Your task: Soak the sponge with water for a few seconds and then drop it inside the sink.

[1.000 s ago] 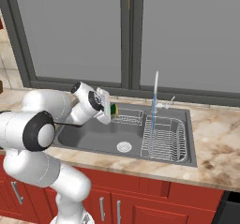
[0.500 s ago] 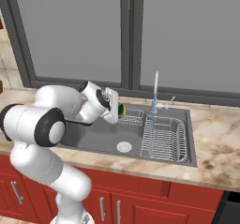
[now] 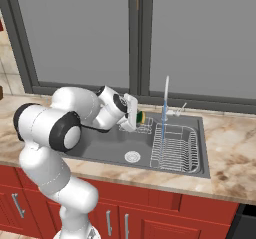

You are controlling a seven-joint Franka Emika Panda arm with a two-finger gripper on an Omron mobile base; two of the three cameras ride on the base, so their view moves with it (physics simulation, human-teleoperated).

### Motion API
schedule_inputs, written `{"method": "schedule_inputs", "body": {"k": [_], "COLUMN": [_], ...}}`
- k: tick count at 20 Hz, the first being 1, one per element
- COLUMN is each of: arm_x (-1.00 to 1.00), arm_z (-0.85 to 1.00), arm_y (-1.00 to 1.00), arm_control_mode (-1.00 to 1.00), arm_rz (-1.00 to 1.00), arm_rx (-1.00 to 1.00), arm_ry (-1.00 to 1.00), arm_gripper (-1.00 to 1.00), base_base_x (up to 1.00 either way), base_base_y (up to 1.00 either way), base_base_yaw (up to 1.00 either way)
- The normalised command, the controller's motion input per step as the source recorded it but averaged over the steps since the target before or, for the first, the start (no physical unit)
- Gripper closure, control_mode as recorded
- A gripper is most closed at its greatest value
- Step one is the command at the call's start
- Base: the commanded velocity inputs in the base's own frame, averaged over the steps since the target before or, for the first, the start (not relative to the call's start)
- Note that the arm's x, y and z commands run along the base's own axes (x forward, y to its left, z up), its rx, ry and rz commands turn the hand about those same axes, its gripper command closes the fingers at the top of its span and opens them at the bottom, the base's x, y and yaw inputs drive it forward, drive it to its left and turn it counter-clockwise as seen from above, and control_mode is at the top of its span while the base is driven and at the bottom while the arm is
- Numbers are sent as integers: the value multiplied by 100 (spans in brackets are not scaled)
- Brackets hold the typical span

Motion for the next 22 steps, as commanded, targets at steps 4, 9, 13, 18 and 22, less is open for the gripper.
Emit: {"method": "schedule_inputs", "body": {"k": [4, 9, 13, 18, 22], "arm_x": [9, 14, 24, 18, 29], "arm_z": [0, 0, 0, 0, -2], "arm_y": [-41, -32, -20, -14, -10], "arm_control_mode": [-100, -100, -100, -100, -100], "arm_rz": [-6, -3, -1, 0, 0], "arm_rx": [-1, 0, 0, 0, 0], "arm_ry": [3, 5, 6, 6, 6], "arm_gripper": [100, 100, 100, 100, 100], "base_base_x": [0, 0, 0, 0, 0], "base_base_y": [0, 0, 0, 0, 0], "base_base_yaw": [0, 0, 0, 0, 0]}}
